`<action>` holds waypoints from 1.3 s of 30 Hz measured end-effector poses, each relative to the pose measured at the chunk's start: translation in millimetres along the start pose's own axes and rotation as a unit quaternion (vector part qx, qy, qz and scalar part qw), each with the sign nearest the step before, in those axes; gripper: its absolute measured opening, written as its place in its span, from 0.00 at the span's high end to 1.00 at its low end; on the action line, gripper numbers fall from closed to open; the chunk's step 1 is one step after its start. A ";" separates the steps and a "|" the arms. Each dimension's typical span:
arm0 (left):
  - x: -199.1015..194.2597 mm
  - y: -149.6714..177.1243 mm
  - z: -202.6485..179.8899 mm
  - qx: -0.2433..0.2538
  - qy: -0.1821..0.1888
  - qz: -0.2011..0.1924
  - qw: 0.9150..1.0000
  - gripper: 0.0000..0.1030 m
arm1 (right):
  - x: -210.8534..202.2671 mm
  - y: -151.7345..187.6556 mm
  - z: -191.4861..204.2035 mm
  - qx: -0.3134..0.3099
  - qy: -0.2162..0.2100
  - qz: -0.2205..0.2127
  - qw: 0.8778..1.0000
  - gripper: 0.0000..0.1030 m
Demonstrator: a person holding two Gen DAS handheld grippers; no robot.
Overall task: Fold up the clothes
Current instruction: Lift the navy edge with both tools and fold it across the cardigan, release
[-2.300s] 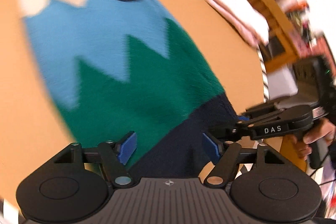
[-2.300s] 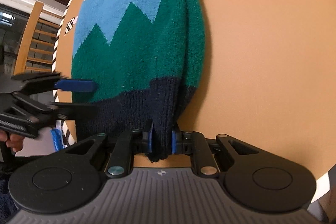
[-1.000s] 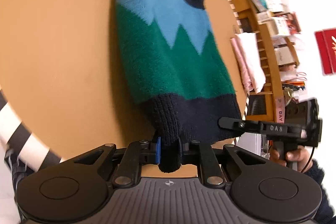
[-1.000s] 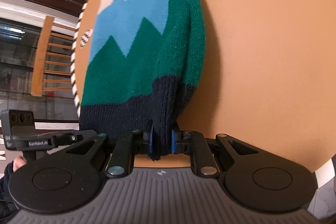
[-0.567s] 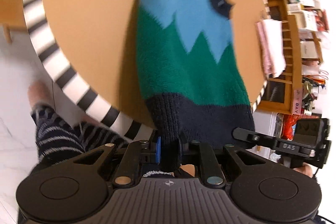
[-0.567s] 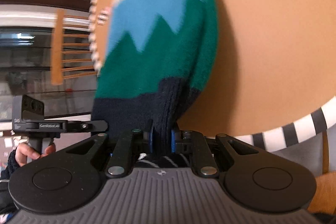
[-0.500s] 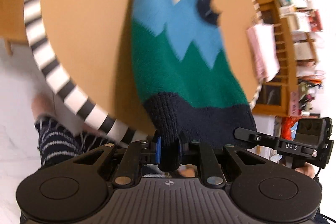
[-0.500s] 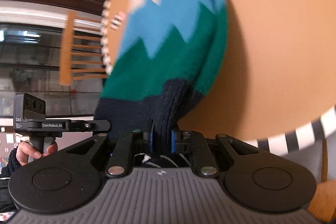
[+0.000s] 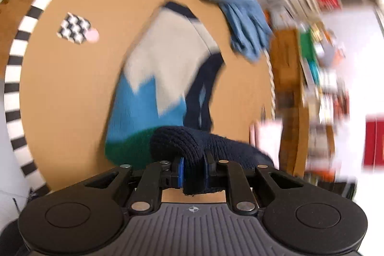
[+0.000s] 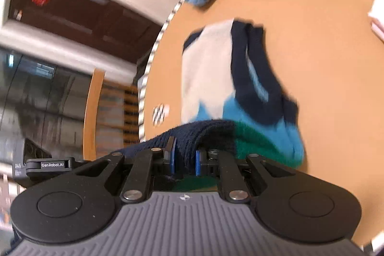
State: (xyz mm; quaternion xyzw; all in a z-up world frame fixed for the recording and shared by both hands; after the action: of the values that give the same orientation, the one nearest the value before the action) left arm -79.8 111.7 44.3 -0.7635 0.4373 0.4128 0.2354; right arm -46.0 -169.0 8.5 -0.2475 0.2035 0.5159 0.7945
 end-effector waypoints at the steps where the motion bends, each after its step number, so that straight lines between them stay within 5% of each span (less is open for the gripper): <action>1: 5.0 -16.0 0.5 -0.012 -0.001 0.000 1.000 0.84 | 7.7 -11.8 -1.8 0.007 0.002 -0.006 1.000 0.85; 11: 86.2 -173.3 -10.2 -0.093 -0.049 -0.004 0.994 0.84 | 102.3 -122.6 -18.0 0.074 0.048 -0.034 0.996 0.85; 16: 136.5 -217.6 -0.8 -0.116 -0.078 0.022 0.990 0.84 | 145.3 -157.1 -49.8 0.125 0.079 -0.026 0.989 0.85; 25: 177.2 -242.6 17.1 -0.124 -0.093 0.044 0.987 0.83 | 182.9 -175.9 -82.3 0.156 0.086 -0.017 0.984 0.85; 31: 181.3 -245.8 25.4 -0.146 -0.059 0.045 0.987 0.75 | 185.9 -178.7 -86.9 0.168 0.070 -0.022 0.983 0.77; 33: 168.3 -249.0 24.0 -0.139 -0.032 0.019 0.990 0.64 | 176.1 -179.3 -78.9 0.148 0.061 -0.043 0.986 0.65; 36: 122.9 -249.4 13.7 -0.060 -0.028 -0.073 0.995 0.43 | 148.9 -179.0 -54.4 0.070 0.082 -0.094 0.990 0.46; 39: 78.6 -222.8 11.2 0.044 -0.042 -0.134 0.989 0.38 | 110.5 -155.2 -16.3 -0.075 0.147 -0.150 0.975 0.46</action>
State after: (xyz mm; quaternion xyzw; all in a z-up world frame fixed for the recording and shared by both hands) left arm 129.2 195.5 -27.9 -0.7861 0.3385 0.3895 0.3401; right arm 138.3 -152.9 -40.0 -0.4075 0.2388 0.3624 0.8035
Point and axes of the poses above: each gripper's, at about its wrist camera, not at the fingertips, and x roughly the way its jaws point, z to its left, y to its underside, the point moved 1 cm from there along x, roughly the way its jaws point, and after that the axes turned 7 degrees about -y, right-handed, at the moved point
